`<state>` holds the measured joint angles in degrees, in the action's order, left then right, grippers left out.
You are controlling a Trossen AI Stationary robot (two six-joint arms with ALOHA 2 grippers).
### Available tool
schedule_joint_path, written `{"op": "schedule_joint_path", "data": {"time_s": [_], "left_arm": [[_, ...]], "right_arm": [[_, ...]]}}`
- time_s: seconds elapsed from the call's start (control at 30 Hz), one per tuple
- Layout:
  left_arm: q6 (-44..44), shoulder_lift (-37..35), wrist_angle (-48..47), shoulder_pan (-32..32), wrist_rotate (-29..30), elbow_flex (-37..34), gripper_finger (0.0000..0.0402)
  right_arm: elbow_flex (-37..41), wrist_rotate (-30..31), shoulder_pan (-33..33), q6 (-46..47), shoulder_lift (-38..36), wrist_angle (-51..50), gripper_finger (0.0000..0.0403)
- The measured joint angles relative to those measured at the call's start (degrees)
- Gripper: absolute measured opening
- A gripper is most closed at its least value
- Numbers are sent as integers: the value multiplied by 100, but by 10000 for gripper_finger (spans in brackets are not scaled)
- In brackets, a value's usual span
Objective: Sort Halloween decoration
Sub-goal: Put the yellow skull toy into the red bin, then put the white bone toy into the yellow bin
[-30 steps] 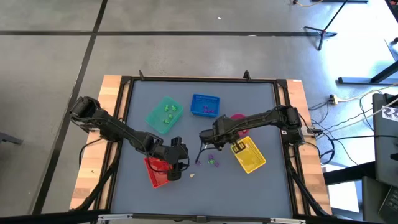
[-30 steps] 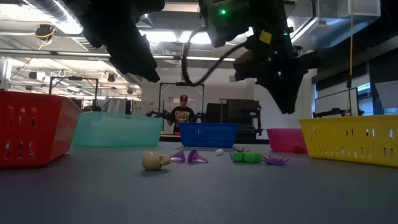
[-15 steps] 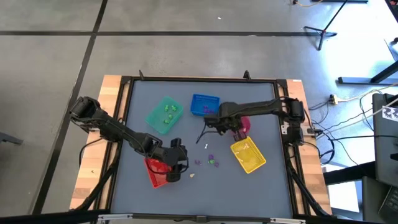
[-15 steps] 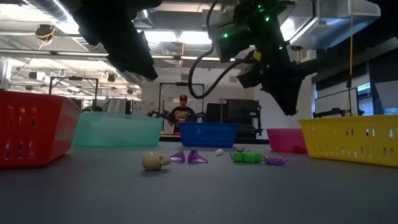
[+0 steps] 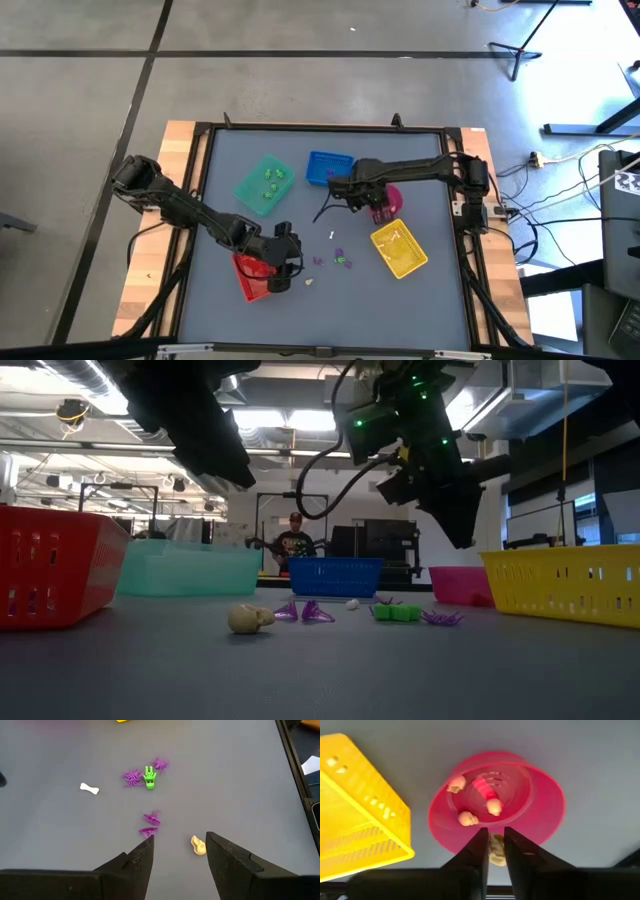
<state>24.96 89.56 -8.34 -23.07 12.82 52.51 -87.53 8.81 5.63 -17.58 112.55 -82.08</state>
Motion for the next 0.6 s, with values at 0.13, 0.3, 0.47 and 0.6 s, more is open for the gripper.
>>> {"op": "schedule_joint_path", "data": {"time_s": [0.13,0.3,0.47,0.6], "left_arm": [[2,0,0,0,0,0,164],[1,0,0,0,0,0,164],[-1,0,0,0,0,0,164],[-1,0,0,0,0,0,164]], "right_arm": [[0,-40,4,0,0,0,110],[0,-40,4,-2,0,72,163],[0,-38,4,-18,0,27,183],[-106,-34,4,-16,2,-621,182]]}}
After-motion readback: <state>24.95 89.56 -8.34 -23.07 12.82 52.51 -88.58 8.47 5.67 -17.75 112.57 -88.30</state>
